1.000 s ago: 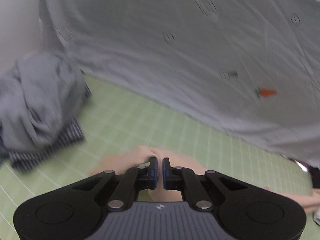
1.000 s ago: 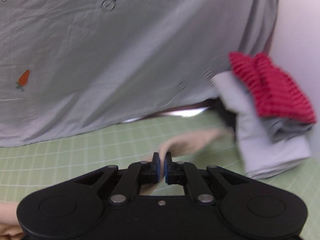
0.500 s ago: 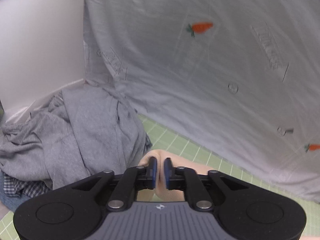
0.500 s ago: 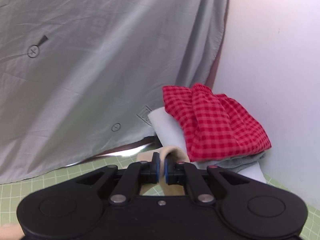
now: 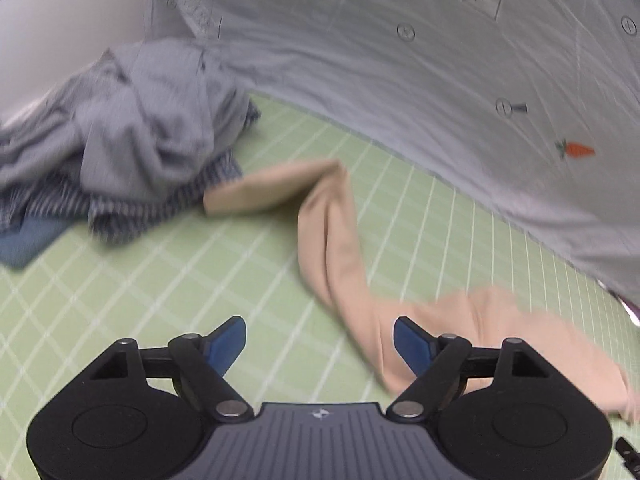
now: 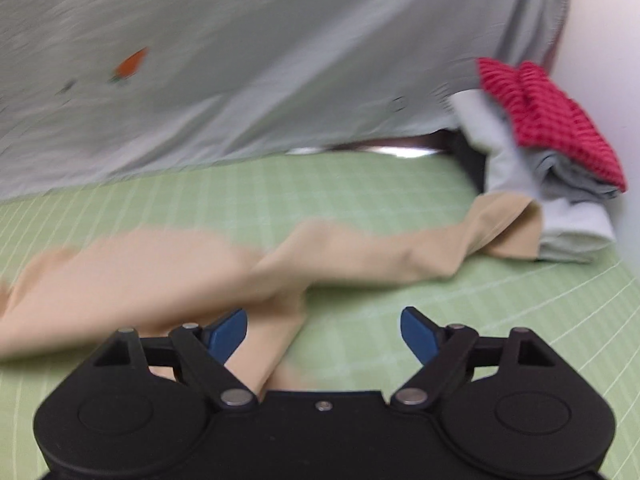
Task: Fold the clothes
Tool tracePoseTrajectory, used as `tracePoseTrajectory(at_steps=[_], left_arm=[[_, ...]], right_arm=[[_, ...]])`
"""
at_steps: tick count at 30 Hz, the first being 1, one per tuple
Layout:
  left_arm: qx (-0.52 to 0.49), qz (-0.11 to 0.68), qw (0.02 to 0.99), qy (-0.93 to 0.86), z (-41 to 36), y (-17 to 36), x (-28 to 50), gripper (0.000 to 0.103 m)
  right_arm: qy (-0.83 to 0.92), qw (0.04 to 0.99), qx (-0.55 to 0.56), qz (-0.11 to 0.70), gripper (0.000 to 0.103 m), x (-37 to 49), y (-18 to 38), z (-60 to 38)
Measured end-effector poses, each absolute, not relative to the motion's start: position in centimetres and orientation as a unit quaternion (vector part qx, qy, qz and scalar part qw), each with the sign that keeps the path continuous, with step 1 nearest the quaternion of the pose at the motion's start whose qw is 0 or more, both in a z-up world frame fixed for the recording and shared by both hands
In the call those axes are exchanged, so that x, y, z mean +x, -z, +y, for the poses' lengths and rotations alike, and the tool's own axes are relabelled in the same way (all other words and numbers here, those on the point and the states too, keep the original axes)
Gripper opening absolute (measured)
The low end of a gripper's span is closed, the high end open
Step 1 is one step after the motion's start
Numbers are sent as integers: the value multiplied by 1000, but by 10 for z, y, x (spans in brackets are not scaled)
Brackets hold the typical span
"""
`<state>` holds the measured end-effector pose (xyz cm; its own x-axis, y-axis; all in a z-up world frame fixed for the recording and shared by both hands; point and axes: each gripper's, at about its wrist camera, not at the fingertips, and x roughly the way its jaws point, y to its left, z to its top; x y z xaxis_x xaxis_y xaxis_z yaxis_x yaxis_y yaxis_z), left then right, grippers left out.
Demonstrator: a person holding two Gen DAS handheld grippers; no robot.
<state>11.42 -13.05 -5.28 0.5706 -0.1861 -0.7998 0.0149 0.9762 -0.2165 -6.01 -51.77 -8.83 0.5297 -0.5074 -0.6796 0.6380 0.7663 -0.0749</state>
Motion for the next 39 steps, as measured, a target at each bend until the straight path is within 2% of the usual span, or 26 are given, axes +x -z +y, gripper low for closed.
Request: tracePoseTrajectory(at_steps=[5,12,15,16,17,18,20,24,26,33,36,37,38,39], left_arm=[[-105,484,866,65,-120,59,65,82],[-98,489,864,74,-111,57,21,82],[-99,492,862,69,-104,58,7,82],[-101,493,861,67,-102,59,4,82],[-104,495,860,65,-100,60,0,82],[-106,497,859,63,-98,61,-4,82],[-108,502,856,60,-98,64,-10,82],[-111,503,855,59,-100,65,-21,82],[-112,501,856,59,-102,64,-25,82],[-107,514,848,69,-116,71,-33,82],[-95,519,845,83,-130,73,-34,82],[-91,522,843,89,-135,75,-34,82],[-88,525,841,94,-141,77,-34,82],[-84,528,839,100,-146,78,-34,82]], right_arm=[[256,877,95,396,86,-82,109,-471],[245,867,16,434,83,-71,131,-458],[240,869,32,431,57,-64,130,-471],[232,871,43,431,42,-63,128,-472],[224,873,55,431,23,-63,125,-474],[216,874,66,430,13,-62,123,-476],[192,879,107,423,9,-65,113,-475],[85,899,257,345,8,-92,66,-481],[25,871,427,243,8,-117,40,-511],[112,855,408,301,9,-160,65,-521],[149,845,397,326,14,-178,76,-526],[162,842,393,334,21,-185,79,-527],[174,838,389,342,33,-191,83,-528],[186,834,384,350,39,-197,87,-530]])
